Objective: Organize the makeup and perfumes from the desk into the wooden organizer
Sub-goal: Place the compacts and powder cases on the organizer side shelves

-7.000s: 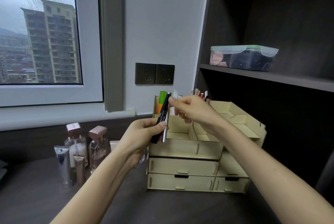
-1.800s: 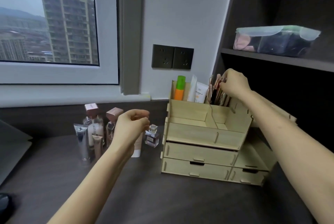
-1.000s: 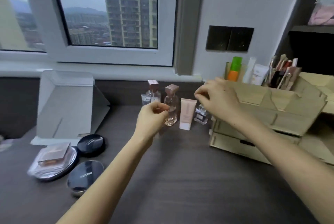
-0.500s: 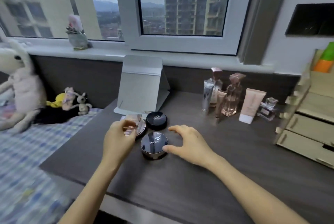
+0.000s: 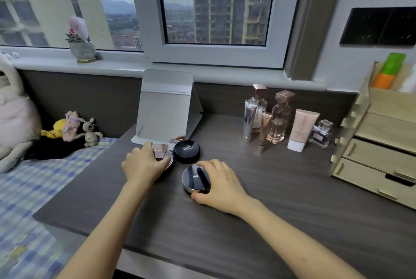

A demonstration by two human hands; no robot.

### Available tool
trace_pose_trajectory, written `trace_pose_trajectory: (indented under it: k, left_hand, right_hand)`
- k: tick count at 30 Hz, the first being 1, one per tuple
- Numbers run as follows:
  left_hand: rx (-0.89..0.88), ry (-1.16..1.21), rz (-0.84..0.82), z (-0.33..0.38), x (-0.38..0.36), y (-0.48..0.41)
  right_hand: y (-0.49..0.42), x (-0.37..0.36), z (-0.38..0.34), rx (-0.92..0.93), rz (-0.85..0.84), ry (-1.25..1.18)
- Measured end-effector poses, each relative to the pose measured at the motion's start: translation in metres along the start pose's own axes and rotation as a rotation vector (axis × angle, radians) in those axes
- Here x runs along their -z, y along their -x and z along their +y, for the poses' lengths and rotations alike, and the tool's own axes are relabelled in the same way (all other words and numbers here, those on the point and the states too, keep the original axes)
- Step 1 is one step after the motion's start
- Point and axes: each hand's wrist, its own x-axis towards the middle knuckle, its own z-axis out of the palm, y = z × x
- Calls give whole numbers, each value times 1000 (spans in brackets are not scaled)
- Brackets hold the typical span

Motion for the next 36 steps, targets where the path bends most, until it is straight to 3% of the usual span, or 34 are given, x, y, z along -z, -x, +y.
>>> trace_pose_trajectory:
  k: [3,6,10,13,18,23,28,36]
  left_hand:
    - [-10,41,60,0,-3,-2]
    - [-11,235,98,-7,0,-4]
    - [149,620,65,-29,13,-15]
    - [229,777,68,-43,21,-22]
    - [133,596,5,-39,18,-16]
    - [-26,362,-32,-27,13,-4]
    - [24,475,-2,-35,16,-9]
    - [166,710,-201,-43,30,1]
  right_hand:
    - [1,13,11,-37,-47,51]
    - [-1,20,7,-34,-78,44]
    - [-11,17,-13,-19,72,-39]
    - [-26,9,-35,-65,126,-176]
    - [-63,-11,-71,-268,22,-382]
    - [-87,-26,-85,-544,-96,-799]
    - [-91,-31,-86,-601,-128,-918]
    - [-78,-36,-88,-541,5,-906]
